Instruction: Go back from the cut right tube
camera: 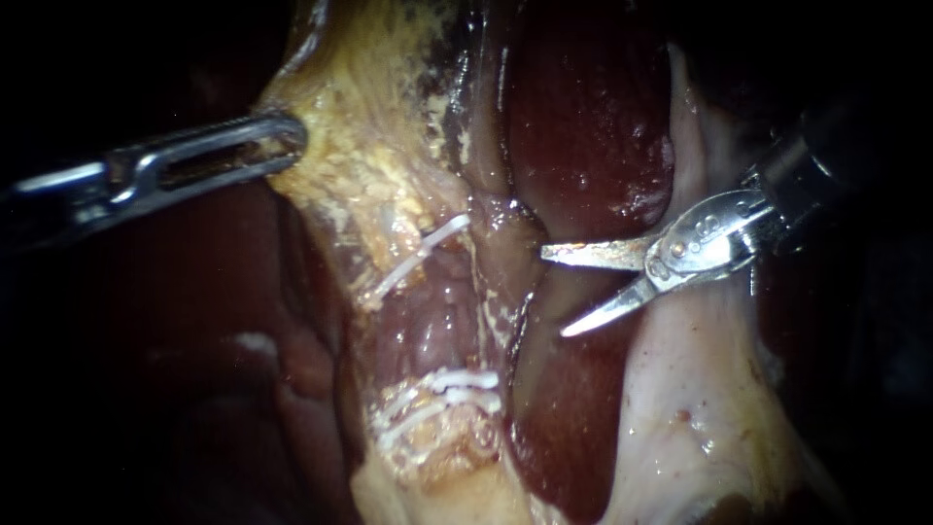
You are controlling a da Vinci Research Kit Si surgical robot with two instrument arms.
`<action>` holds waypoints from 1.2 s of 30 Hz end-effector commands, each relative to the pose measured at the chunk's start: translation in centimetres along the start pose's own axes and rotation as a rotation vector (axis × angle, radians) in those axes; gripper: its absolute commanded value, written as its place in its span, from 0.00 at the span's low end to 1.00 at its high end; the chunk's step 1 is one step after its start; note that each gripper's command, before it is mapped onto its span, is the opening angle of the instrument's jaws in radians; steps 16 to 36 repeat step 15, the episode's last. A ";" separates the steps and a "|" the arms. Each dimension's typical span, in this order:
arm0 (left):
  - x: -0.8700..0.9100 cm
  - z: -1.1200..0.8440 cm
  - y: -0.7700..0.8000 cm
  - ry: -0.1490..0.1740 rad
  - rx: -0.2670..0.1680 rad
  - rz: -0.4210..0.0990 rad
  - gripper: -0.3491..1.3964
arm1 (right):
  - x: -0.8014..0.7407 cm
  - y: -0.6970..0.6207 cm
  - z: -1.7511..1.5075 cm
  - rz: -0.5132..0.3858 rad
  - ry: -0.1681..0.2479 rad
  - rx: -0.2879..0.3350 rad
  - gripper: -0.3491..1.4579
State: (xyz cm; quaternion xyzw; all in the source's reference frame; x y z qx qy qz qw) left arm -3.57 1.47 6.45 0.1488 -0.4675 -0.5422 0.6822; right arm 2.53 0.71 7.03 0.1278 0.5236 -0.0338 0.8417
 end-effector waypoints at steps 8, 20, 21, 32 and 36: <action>0.16 0.21 -0.06 0.025 0.005 0.009 0.00 | 0.02 0.00 0.02 0.001 0.000 -0.002 0.98; 0.16 0.21 -0.06 0.025 0.006 0.009 0.00 | 0.04 0.00 0.01 0.002 0.003 -0.003 0.98; 0.16 0.21 -0.06 0.025 0.006 0.009 0.00 | 0.04 0.00 0.01 0.002 0.003 -0.003 0.98; 0.16 0.21 -0.06 0.025 0.006 0.009 0.00 | 0.04 0.00 0.01 0.002 0.003 -0.003 0.98; 0.16 0.21 -0.06 0.025 0.006 0.009 0.00 | 0.04 0.00 0.01 0.002 0.003 -0.003 0.98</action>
